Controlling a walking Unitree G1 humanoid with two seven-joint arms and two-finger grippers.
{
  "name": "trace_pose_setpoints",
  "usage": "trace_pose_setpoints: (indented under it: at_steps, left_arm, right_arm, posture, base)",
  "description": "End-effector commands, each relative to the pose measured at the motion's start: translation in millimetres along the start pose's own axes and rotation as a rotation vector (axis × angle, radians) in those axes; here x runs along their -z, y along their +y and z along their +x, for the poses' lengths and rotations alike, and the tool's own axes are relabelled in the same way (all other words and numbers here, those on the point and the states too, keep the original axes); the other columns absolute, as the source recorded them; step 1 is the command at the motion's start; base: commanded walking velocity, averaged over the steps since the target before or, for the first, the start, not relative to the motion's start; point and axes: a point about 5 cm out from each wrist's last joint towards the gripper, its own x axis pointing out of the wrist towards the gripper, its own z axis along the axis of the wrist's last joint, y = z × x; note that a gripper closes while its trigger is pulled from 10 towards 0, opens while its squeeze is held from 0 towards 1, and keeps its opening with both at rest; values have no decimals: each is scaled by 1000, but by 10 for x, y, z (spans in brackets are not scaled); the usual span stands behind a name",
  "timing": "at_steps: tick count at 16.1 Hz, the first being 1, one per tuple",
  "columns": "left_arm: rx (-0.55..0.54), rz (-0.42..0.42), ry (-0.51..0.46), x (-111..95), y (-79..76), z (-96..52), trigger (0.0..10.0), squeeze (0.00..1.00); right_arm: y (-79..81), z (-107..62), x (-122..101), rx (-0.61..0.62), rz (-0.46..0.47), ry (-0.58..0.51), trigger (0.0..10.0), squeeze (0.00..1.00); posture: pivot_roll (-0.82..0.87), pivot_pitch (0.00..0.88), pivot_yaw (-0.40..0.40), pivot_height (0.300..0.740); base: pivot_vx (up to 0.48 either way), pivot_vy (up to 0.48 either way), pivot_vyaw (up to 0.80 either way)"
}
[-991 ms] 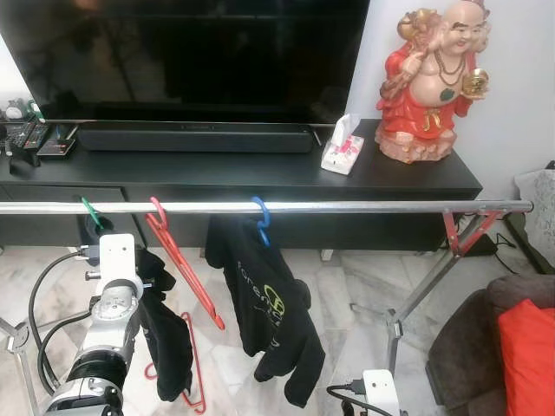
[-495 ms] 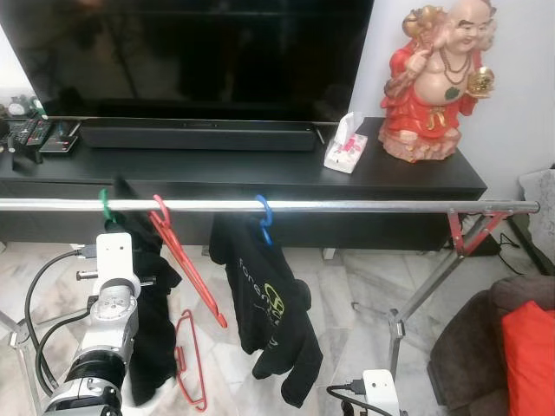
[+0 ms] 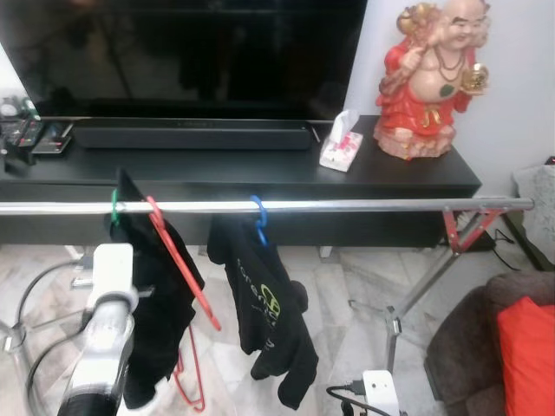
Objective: Hang hanger
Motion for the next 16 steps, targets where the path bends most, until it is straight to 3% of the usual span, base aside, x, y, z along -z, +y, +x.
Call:
trace_pose_setpoints:
  at_steps: [1, 2, 3, 4, 5, 8, 11, 16]
  left_arm:
    - [-23, -6, -99, -170, 42, -53, 0, 0]
    - [-35, -5, -112, -171, 66, -122, 0, 0]
    - [-35, -2, -128, -176, 70, -198, 2039, 0]
    - [-31, 5, -137, -172, 68, -252, 7373, 0]
    - [-34, 1, -134, -158, 77, -302, 10000, 0]
    - [-29, 1, -106, -51, 97, -484, 10000, 0]
    - [67, 13, -93, 80, 26, -682, 10000, 0]
    - [119, 16, -109, 52, -2, -787, 10000, 0]
  right_arm:
    - [-5, -2, 9, 1, 7, 1, 10000, 0]
    - [-4, -2, 9, 1, 6, 1, 10000, 0]
    - [-6, -2, 11, -1, 4, 2, 10000, 0]
    - [-6, -3, 12, -2, 3, 3, 10000, 0]
    - [-8, -3, 14, -3, 2, 3, 10000, 0]
    - [-15, -4, 18, -3, 0, 3, 10000, 0]
    - [-25, -6, 21, 5, 0, 0, 10000, 0]
    - [-44, -5, 19, 19, 1, 1, 10000, 0]
  posture:
    - [-74, 0, -21, 740]
    - [-74, 0, -21, 740]
    - [-68, 0, -23, 740]
    - [-68, 0, -23, 740]
    - [-70, 0, -23, 740]
    - [-64, 0, -25, 740]
    - [-64, 0, -26, 740]
    - [-60, 0, -28, 740]
  base:
    - [0, 0, 0]
    - [0, 0, 0]
    - [0, 0, 0]
    - [0, 0, 0]
    - [0, 0, 0]
    - [0, 0, 0]
    - [0, 0, 0]
    - [0, 0, 0]
